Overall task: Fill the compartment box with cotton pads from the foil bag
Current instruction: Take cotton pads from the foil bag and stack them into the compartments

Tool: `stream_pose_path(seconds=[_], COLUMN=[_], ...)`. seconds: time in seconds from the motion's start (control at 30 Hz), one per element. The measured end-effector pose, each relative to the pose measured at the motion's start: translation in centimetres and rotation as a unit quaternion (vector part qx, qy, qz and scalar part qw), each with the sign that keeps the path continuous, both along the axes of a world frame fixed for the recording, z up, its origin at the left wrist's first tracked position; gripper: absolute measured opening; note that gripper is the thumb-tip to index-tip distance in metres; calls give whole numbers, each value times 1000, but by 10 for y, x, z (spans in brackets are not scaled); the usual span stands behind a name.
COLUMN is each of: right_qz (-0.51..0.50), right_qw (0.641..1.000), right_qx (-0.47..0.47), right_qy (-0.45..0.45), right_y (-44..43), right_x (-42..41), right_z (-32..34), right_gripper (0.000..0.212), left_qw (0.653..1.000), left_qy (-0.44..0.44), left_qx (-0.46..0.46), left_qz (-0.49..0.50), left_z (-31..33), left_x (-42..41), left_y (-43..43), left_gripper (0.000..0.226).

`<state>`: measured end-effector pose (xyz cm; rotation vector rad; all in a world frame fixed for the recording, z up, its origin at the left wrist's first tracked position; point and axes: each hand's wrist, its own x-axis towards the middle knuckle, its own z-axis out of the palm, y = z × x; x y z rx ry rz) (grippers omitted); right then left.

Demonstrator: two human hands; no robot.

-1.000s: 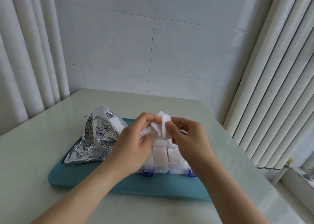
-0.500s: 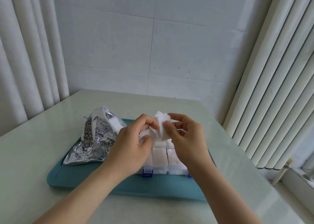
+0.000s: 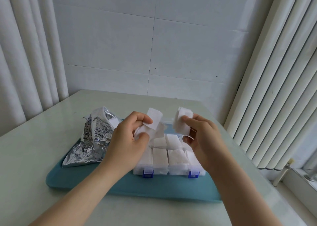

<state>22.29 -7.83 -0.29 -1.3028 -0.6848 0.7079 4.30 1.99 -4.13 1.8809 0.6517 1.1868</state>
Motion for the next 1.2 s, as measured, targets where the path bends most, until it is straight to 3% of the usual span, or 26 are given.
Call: stream_pose_path(seconds=[0.13,0.23,0.53,0.83,1.07,1.13,1.2], right_qz=[-57,-72,63,25,16,-9,-51], right_qw=[982,930,863,773,752,786,856], right_qx=[-77,-162,-289,-290,-305,-264,-180], right_qy=[-164,-321,-409,-564,-584,-559,-483], right_y=[-10,-16,-29,-28,-27,-21,-12], right_x=[12,22,41,41,40,35,26], right_z=[8,8,9,4,2,1,-1], right_gripper=[22,31,20,11,16,23,21], left_qw=[999,999,999,998,997,997,997], left_qy=[-19,-23,16,36,24,14,0], left_qx=[-32,-41,-40,-47,-62,-64,-64], left_qz=[-1,-3,-27,-31,-39,-44,-52], left_z=[0,0,-5,-8,-7,-6,-4], left_x=[1,2,7,7,9,8,8], left_y=[-1,-4,-14,-14,-14,-14,-16], left_gripper=[40,39,38,40,41,40,39])
